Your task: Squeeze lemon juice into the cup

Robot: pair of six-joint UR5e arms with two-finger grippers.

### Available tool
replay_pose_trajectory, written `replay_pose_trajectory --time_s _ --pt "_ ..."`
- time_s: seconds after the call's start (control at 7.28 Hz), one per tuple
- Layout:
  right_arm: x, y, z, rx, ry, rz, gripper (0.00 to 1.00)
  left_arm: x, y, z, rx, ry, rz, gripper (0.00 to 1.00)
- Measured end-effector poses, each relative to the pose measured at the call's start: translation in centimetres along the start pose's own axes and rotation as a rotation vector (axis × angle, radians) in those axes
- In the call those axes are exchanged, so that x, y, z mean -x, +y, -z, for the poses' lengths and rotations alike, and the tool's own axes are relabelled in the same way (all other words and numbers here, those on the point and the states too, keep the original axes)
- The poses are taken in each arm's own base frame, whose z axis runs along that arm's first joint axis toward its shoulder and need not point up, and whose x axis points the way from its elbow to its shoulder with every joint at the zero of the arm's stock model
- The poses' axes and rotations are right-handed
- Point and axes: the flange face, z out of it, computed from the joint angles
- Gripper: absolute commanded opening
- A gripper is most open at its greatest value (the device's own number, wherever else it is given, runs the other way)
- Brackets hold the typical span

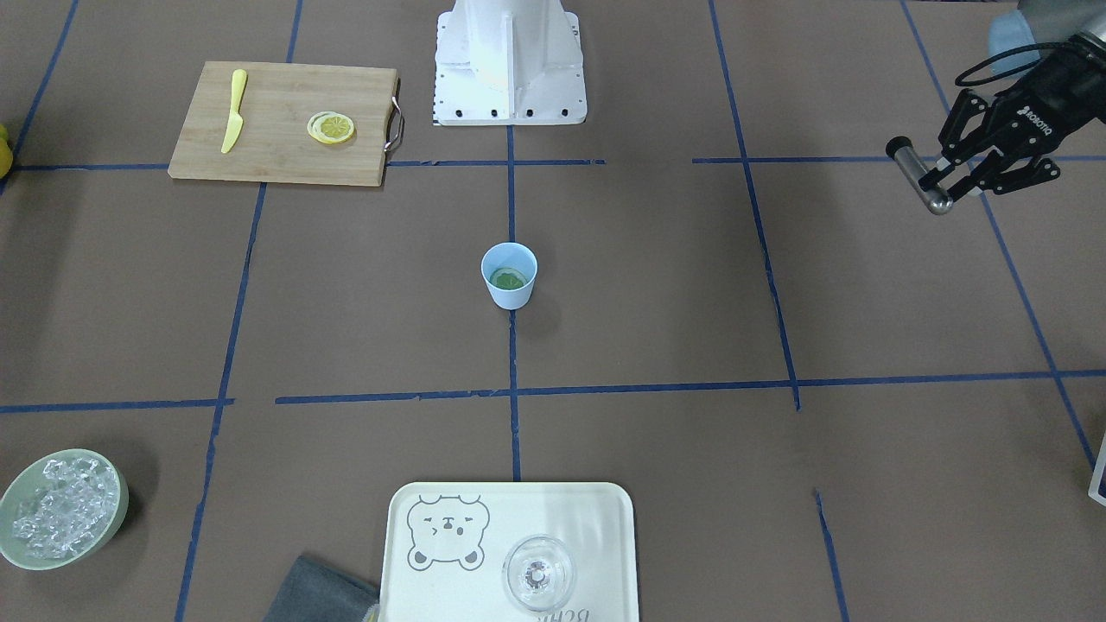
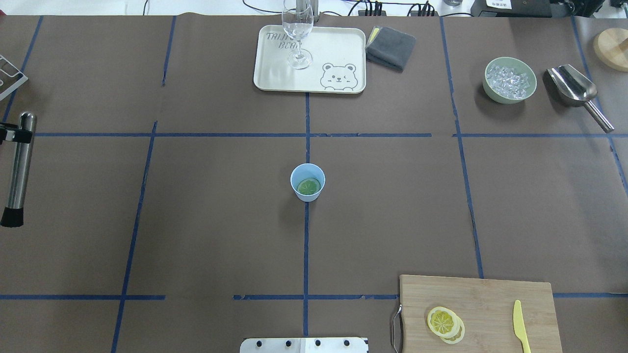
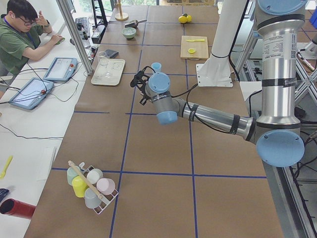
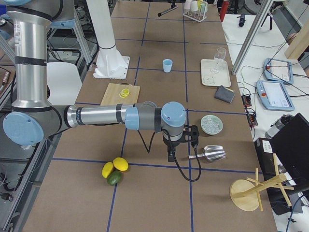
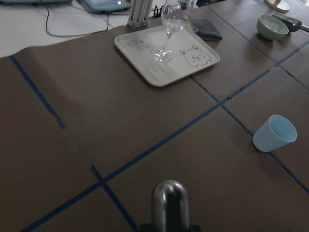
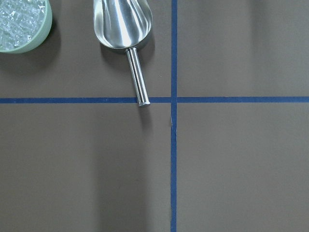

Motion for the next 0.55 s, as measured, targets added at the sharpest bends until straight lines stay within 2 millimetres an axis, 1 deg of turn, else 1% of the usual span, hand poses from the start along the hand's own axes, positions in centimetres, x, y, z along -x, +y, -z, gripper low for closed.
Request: replay_pose_trajectory --time_s 0.27,0.41,0.55 --pt "-0.1 0.1 0.0 -0.014 0.001 0.014 1.00 1.9 1.6 -1.0 0.076 -0.042 0.140 0.00" --pt "-0.1 0.0 -0.1 -0.015 0.001 0.016 1.00 2.3 2.1 -2.5 0.139 -0.066 0.203 0.00" --pt "-0.1 0.0 -0.1 -0.015 0.001 0.016 1.00 2.4 2.9 -4.7 0.217 -0.090 0.260 0.00"
